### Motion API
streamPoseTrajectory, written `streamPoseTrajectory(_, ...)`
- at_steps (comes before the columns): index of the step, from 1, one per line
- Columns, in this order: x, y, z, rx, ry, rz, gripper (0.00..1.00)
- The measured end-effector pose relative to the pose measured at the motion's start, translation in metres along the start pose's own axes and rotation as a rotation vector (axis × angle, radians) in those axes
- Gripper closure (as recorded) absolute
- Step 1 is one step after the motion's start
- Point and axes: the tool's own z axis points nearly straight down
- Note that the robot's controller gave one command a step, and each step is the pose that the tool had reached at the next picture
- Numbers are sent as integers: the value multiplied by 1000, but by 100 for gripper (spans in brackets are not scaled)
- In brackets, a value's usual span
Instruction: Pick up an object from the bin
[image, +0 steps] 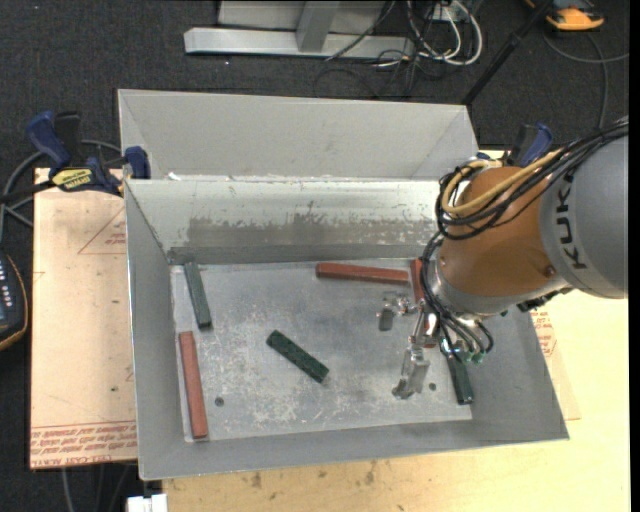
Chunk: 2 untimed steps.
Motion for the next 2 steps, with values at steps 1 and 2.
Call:
streamPoseTrajectory(1,-12,59,83,-2,-2,-82,0)
streamPoseTrajectory(2,-43,133,76,-4,-11,146,0)
